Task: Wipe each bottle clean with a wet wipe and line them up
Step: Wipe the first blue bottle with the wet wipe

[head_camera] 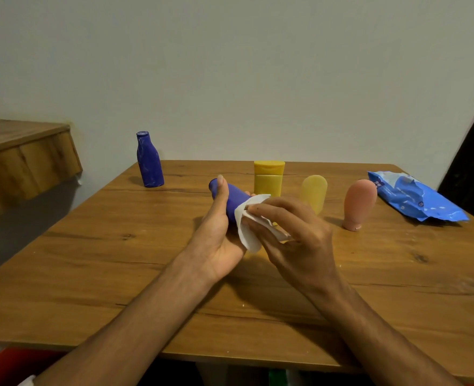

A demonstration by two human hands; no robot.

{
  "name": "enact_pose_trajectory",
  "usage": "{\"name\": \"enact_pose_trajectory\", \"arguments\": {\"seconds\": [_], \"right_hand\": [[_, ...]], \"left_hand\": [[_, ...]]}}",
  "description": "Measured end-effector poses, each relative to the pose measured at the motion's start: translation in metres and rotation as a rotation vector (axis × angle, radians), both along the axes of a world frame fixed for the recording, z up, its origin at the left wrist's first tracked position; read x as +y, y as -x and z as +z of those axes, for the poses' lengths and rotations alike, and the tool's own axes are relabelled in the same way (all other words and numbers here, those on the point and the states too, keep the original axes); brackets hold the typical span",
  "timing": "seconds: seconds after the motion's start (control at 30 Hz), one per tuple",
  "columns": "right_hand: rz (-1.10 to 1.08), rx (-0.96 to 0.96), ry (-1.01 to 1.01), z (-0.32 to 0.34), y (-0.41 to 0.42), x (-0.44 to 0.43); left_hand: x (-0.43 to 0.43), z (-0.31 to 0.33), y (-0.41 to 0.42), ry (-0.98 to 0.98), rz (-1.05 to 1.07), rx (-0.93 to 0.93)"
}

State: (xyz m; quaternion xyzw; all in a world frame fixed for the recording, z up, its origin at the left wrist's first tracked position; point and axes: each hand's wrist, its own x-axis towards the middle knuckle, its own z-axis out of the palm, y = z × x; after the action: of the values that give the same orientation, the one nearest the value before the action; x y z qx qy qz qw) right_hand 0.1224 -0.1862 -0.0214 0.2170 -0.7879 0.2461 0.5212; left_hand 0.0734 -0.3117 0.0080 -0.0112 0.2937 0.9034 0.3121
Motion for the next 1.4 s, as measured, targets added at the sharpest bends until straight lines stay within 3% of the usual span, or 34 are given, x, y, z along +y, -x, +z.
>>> {"name": "enact_pose_trajectory", "arguments": {"seconds": [0.5, 0.97, 1.2, 1.4], "right_hand": [[-0.051, 0.127, -0.005, -0.001, 0.006, 0.002], [-0.029, 0.063, -0.075, -0.001, 0.004, -0.004], [-0.159, 0.039, -0.009, 0.001, 0.002, 0.007], [-0.148, 0.074, 0.102, 0.002, 0.001, 0.006]], "left_hand": [[0.000, -0.013, 0.008, 0.019, -0.051, 0.042], [0.002, -0.013, 0.004, 0.061, -0.096, 0.041], [-0.001, -0.006, 0.006, 0.004, 0.095, -0.016], [0.000, 0.000, 0.002, 0.062, 0.157, 0.007]]}}
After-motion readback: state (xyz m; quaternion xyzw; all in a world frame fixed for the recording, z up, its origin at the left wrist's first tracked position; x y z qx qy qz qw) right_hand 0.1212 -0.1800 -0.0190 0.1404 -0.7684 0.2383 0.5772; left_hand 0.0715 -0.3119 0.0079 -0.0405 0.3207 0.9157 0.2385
